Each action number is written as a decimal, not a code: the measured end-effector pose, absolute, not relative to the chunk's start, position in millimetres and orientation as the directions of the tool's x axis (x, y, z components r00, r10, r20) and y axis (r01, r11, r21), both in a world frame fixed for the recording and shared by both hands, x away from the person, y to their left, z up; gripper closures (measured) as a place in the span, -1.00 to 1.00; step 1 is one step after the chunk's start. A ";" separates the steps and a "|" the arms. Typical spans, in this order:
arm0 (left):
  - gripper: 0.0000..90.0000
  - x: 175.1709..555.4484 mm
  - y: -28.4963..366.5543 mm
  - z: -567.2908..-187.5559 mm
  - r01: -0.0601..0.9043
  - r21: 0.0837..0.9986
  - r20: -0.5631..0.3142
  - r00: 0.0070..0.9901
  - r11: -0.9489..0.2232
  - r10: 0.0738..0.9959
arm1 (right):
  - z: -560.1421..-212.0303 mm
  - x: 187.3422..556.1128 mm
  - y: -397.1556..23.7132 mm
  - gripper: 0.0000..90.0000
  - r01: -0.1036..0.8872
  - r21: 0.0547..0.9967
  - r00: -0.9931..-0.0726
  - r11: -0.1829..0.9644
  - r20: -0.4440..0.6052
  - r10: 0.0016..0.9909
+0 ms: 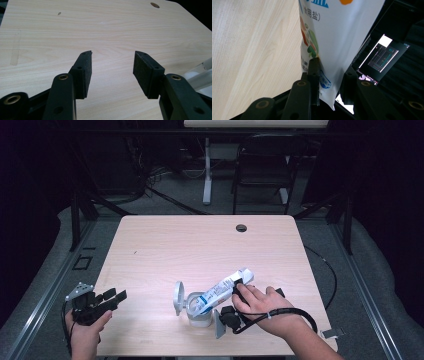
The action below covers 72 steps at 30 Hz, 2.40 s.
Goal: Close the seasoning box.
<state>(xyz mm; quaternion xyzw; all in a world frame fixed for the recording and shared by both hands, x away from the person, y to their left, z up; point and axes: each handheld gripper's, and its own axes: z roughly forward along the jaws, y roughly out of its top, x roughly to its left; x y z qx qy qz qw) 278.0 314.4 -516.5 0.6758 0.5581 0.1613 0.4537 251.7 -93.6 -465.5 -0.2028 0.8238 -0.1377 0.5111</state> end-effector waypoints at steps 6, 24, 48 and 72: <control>0.10 278.2 314.3 -517.1 0.606 0.795 -0.287 0.321 0.037 0.903 | -465.9 251.1 -93.7 0.73 -0.185 -0.432 -0.400 0.883 -0.787 -0.469; 0.10 278.6 314.7 -518.3 0.609 0.792 -0.287 0.322 0.034 0.902 | -468.4 248.9 -94.0 0.88 -0.187 -0.443 -0.396 0.877 -0.783 -0.479; 0.10 278.6 315.2 -518.3 0.610 0.792 -0.286 0.321 0.034 0.903 | -468.6 244.7 -91.7 0.90 -0.193 -0.478 -0.373 0.857 -0.772 -0.515; 0.10 278.6 315.1 -518.4 0.614 0.789 -0.288 0.324 0.031 0.901 | -461.9 242.7 -87.5 0.93 -0.206 -0.504 -0.356 0.839 -0.759 -0.544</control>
